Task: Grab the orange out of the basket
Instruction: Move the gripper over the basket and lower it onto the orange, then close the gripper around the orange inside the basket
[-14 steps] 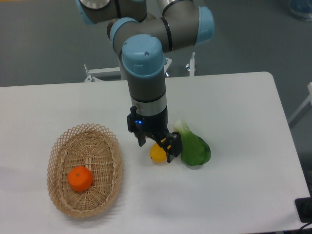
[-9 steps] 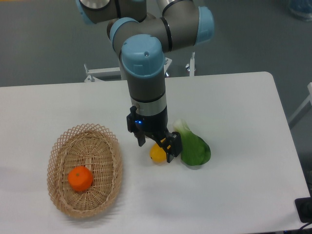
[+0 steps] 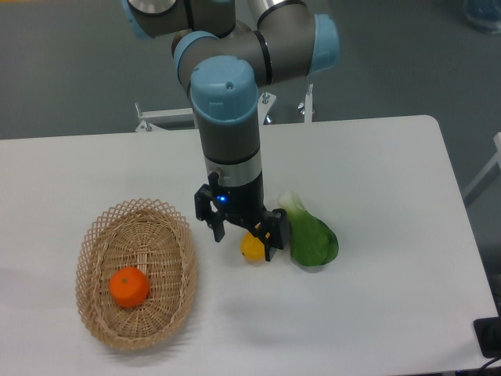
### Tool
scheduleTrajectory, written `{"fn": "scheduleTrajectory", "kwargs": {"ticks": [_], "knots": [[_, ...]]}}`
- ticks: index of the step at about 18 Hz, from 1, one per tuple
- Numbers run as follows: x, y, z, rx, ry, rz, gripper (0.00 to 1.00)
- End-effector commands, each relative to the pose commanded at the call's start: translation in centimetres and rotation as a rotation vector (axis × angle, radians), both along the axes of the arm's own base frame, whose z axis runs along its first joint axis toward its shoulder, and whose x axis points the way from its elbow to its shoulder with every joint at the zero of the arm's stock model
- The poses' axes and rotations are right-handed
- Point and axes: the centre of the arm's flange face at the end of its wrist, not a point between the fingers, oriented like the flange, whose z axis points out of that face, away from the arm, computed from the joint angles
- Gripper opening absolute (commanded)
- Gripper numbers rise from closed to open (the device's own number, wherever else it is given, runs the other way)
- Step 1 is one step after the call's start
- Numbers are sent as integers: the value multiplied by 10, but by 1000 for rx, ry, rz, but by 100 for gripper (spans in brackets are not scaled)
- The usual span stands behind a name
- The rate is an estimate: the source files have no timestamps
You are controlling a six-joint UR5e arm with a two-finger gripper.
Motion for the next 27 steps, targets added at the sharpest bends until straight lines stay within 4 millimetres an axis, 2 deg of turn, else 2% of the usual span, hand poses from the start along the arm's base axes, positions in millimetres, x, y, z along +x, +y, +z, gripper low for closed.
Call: {"fn": "scheduleTrajectory", "kwargs": {"ticks": [4,5,7,9,11,14,16,18,19,25,27], "knots": [[35,21,-13,-9,-27,-61,100],[42,25,-23,-20,-39,-72,100],[70,43,-50,-44,-87,-68,100],[81,56,-74,-60,-131,-59,100],[95,64,-85,-62,-166,-87,100],[129,77,-103,-88,-185,-136,100],[135,79,-116,-107,-197,-142,100],[144,82,-120,-112,-202,-154,100],[149,81,-134,-132,-220,-133,100],[149,83,-163,-166,-248,-84,100],[150,85,-161,-153,-249,-74,100]]}}
